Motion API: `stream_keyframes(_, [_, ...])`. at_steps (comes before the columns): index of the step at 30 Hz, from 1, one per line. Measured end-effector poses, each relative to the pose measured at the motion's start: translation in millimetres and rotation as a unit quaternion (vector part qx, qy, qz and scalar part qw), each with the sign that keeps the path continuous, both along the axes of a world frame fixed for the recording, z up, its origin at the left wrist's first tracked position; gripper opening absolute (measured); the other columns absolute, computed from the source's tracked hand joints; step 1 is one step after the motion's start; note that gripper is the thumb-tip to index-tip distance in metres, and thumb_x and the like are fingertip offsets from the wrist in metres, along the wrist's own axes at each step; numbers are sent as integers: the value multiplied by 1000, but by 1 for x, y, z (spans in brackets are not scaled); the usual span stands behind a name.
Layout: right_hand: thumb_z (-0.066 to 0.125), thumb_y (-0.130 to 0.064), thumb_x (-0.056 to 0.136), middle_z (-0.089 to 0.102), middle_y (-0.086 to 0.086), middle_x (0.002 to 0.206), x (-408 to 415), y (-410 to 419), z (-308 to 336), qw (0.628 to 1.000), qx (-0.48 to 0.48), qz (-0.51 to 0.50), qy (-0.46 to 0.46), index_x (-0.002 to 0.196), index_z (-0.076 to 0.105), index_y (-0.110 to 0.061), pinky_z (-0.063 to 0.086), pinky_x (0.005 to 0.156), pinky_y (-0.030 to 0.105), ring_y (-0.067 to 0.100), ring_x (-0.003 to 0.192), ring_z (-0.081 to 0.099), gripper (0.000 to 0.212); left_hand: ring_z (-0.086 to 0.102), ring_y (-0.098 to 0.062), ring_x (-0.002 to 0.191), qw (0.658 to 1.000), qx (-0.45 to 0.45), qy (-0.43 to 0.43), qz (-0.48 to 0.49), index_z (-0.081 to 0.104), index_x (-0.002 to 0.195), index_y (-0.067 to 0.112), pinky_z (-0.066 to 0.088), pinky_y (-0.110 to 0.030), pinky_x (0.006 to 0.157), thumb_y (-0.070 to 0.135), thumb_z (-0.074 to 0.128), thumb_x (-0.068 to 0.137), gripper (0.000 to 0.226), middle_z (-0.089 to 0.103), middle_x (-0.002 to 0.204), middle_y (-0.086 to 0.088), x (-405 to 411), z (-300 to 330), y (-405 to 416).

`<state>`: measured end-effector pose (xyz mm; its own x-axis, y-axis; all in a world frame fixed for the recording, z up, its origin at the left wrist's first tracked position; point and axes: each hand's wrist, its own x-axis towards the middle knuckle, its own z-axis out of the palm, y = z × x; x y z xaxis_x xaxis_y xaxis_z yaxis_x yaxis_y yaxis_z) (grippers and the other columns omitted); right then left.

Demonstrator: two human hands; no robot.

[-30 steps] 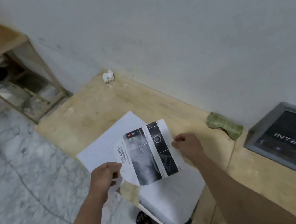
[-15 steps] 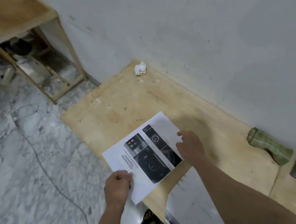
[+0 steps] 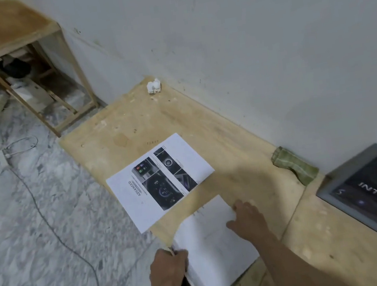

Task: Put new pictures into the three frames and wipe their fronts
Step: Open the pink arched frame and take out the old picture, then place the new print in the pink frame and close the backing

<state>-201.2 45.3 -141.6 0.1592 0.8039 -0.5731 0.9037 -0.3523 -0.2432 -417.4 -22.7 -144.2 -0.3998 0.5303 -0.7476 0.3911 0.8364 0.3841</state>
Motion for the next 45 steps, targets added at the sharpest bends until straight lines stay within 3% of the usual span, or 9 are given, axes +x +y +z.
stream_keyframes(5, [62,-29,80,55,2,99,15,-44,-1,986,23,-121,109,91,49,-19,46,70,31,21,90,56,19,66,-30,66,997,28,-9,71,62,66,12,54,-34,64,26,75,76,22,68,68,-9,17,-12,-32])
stream_keyframes(8, [58,-18,80,57,3,77,27,-55,10,970,67,-180,151,71,52,-13,35,56,28,18,68,52,12,70,-37,69,983,66,-56,160,72,68,14,61,-50,72,15,80,76,11,71,68,-15,19,-10,-39])
stream_keyframes(13, [57,-13,85,54,4,69,46,-53,35,945,94,-228,213,75,62,-2,34,59,28,19,67,48,16,65,-33,68,960,117,-112,228,69,77,1,61,-45,73,1,68,88,11,70,78,-18,33,13,-40])
stream_keyframes(18, [57,-10,79,56,3,74,61,-47,62,903,125,-289,292,78,65,-1,36,65,29,20,72,50,13,69,-37,87,956,154,-135,208,70,77,7,58,-49,86,10,72,87,11,73,85,-14,41,28,-32])
stream_keyframes(25, [64,-5,84,67,9,83,115,-80,91,833,128,-411,348,92,69,0,47,63,26,22,70,61,10,66,-27,80,955,207,-175,117,75,76,10,58,-40,79,5,69,85,12,75,99,-12,70,59,-22])
stream_keyframes(28, [68,-7,83,70,12,93,147,-115,89,809,134,-466,333,99,70,-2,55,73,35,29,81,66,17,70,-32,92,958,200,-196,57,75,74,9,59,-48,80,6,69,86,13,75,106,-16,100,66,-22])
stream_keyframes(32, [63,-9,84,65,10,85,190,-193,86,801,140,-519,262,101,69,1,54,73,38,26,77,61,21,64,-26,79,961,163,-205,-86,73,71,14,56,-40,76,5,68,89,20,75,93,-15,155,61,-46])
stream_keyframes(39, [61,-1,77,58,11,77,210,-358,57,716,144,-655,193,70,52,-4,41,57,33,24,66,54,11,56,-22,58,936,72,-206,-277,78,62,13,46,-31,62,3,74,79,21,67,56,-5,225,26,-124])
stream_keyframes(45, [55,-8,76,66,15,86,211,-400,32,698,122,-677,201,76,64,-9,50,68,39,32,79,63,9,62,-27,68,913,57,-148,-376,77,68,18,53,-37,74,5,74,77,16,70,67,-5,243,9,-147])
